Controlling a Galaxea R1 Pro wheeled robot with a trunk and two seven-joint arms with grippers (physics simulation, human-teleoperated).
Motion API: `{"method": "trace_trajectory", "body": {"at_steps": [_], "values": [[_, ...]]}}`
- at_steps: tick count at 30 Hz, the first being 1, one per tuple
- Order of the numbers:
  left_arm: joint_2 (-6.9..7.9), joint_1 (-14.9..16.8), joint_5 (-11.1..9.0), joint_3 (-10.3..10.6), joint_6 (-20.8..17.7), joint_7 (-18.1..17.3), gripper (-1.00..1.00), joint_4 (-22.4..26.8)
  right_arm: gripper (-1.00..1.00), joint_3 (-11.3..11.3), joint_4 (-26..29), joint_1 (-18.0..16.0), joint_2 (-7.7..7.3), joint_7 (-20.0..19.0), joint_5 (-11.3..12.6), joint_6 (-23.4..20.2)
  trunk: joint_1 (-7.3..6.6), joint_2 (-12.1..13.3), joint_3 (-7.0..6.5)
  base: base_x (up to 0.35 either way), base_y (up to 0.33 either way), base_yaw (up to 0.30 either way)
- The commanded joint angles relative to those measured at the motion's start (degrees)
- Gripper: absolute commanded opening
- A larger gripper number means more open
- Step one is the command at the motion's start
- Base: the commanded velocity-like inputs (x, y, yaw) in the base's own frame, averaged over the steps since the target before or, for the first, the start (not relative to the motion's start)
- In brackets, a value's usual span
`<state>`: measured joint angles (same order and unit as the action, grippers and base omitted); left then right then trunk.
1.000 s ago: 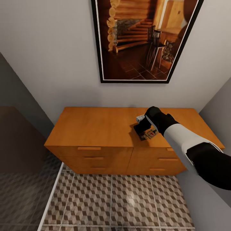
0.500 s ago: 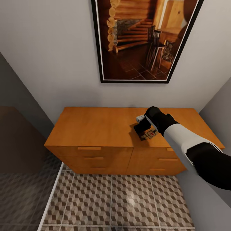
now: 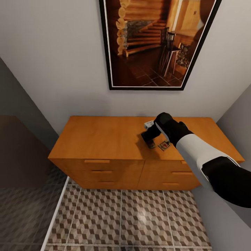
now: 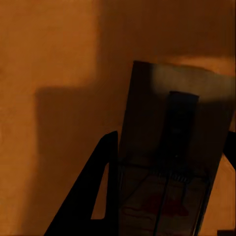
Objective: Take the four mousetraps from the cabinet in the bathroom and place them on the bathroom floor. Make sure all four end up on the same floor surface, and ensure that at least two of them are either under or directly next to the same bathroom sink.
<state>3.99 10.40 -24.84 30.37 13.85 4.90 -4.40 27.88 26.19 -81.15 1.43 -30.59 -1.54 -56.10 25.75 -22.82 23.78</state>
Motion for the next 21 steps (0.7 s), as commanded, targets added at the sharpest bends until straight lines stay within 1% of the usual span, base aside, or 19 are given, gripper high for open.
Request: {"method": "trace_trajectory", "body": {"at_steps": [1, 8, 21], "values": [[-0.04, 0.1, -0.4, 0.5, 0.3, 0.0, 1.0, -0.2, -1.0, 0.2, 0.4, -0.1, -0.03, -0.3, -0.1, -0.2, 0.03, -0.1, 0.09, 0.0, 0.0, 0.0], [-0.04, 0.1, -0.4, 0.5, 0.3, 0.0, 1.0, -0.2, -1.0, 0.2, 1.4, -0.2, -0.03, -0.3, -0.1, -0.3, 0.03, -0.1, 0.09, 0.0, 0.0, 0.0], [-0.04, 0.1, -0.4, 0.5, 0.3, 0.0, 1.0, -0.2, -1.0, 0.2, 1.5, -1.0, -0.03, -0.3, 0.0, -0.3, 0.03, -0.1, 0.09, 0.0, 0.0, 0.0]]}}
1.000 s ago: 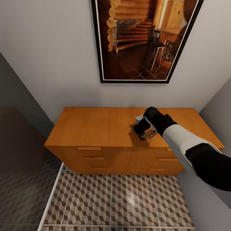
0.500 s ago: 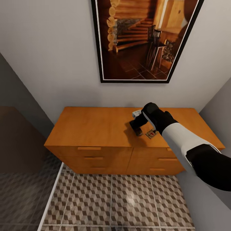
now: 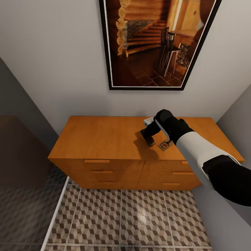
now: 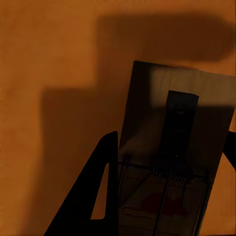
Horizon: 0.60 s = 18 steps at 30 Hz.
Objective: Take the four mousetraps from the cabinet in the bathroom and place them on the bathroom floor. Make sure all four end up on the same floor surface, and ensure that at least two of them are either under or directly next to the same bathroom sink.
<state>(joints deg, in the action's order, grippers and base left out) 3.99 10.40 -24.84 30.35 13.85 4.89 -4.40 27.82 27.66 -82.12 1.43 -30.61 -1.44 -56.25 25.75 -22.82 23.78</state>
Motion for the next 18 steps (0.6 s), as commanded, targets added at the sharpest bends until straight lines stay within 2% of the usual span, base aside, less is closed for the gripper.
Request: {"method": "trace_trajectory", "body": {"at_steps": [1, 6, 18], "values": [[-0.04, 0.1, -0.4, 0.5, 0.3, 0.0, 1.0, -0.2, -1.0, 0.2, 0.0, -0.2, -0.03, -0.2, -0.1, -0.2, 0.03, -0.1, 0.09, -0.015, 0.0, 0.0], [-0.04, 0.1, -0.4, 0.5, 0.3, 0.0, 1.0, -0.2, -1.0, 0.2, 0.0, -0.4, -0.03, -0.2, -0.1, -0.2, 0.03, -0.1, 0.09, -0.141, 0.0, 0.0], [-0.04, 0.0, -0.4, 0.5, 0.3, 0.0, 1.0, -0.2, -1.0, 0.2, 0.0, -0.6, -0.03, -0.3, -0.1, -0.2, 0.03, -0.1, 0.09, -0.312, 0.0, 0.0]]}}
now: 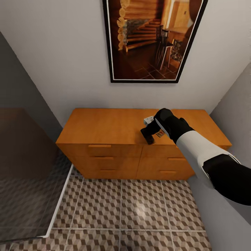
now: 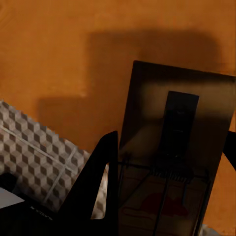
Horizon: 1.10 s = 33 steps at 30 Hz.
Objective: Take the four mousetraps from the cabinet in the bathroom and place them on the bathroom floor. Make sure all four end up on the same floor surface, and ensure that at least two of them are either under or directly next to the same bathroom sink.
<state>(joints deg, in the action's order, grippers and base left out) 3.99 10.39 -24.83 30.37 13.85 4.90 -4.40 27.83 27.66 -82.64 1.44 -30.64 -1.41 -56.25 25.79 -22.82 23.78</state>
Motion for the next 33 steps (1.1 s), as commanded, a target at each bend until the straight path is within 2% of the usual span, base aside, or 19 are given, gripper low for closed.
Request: {"method": "trace_trajectory", "body": {"at_steps": [1, 28, 33], "values": [[-0.04, 0.1, -0.4, 0.5, 0.3, 0.0, 1.0, -0.2, -1.0, 0.2, 0.0, -0.1, -0.03, -0.2, -0.1, -0.2, 0.0, -0.1, 0.09, -0.331, 0.0, 0.0], [-0.04, 0.1, -0.4, 0.5, 0.3, 0.0, 1.0, -0.2, -1.0, 0.2, -0.3, -0.1, -0.1, -0.3, 0.0, -0.2, 0.0, -0.1, 0.09, -0.331, 0.0, 0.0], [-0.04, 0.1, -0.4, 0.5, 0.3, 0.0, 1.0, -0.1, -1.0, 0.2, -0.9, -0.1, -0.11, -0.3, 0.1, -0.1, 0.0, -0.1, 0.09, -0.195, 0.0, 0.0]]}}
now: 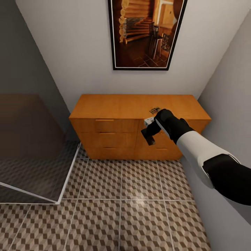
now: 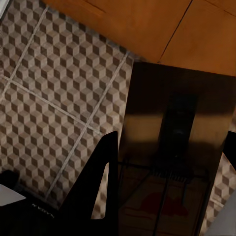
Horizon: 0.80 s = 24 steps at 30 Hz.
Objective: Take the four mousetraps from the cabinet in the bathroom and place them on the bathroom floor. Make sure all four end up on the same floor surface, and ensure that at least two of them are either under or directly next to the same bathroom sink.
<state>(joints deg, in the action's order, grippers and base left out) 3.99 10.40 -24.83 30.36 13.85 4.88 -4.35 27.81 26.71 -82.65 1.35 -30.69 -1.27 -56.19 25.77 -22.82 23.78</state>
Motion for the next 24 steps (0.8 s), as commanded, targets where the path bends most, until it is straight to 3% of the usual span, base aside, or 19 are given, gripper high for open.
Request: {"method": "trace_trajectory", "body": {"at_steps": [1, 10, 24], "values": [[-0.04, 0.1, -0.4, 0.5, 0.3, 0.0, 1.0, -0.2, -1.0, 0.2, -0.2, -0.1, -0.06, -0.2, -0.1, -0.1, 0.02, -0.1, 0.09, -0.069, 0.0, 0.0], [-0.1, 0.0, -0.4, 0.5, 0.3, 0.0, 1.0, -0.1, -1.0, 0.3, -8.3, 0.1, 0.43, -0.5, 0.2, 0.8, 0.02, -0.1, 0.09, -0.017, 0.0, 0.0], [-0.13, 0.0, -0.4, 0.5, 0.3, 0.0, 1.0, -0.1, -1.0, 0.3, -19.5, 1.2, 1.75, -0.5, 0.2, 12.4, 0.02, -0.1, 0.09, 0.0, 0.0, 0.0]]}}
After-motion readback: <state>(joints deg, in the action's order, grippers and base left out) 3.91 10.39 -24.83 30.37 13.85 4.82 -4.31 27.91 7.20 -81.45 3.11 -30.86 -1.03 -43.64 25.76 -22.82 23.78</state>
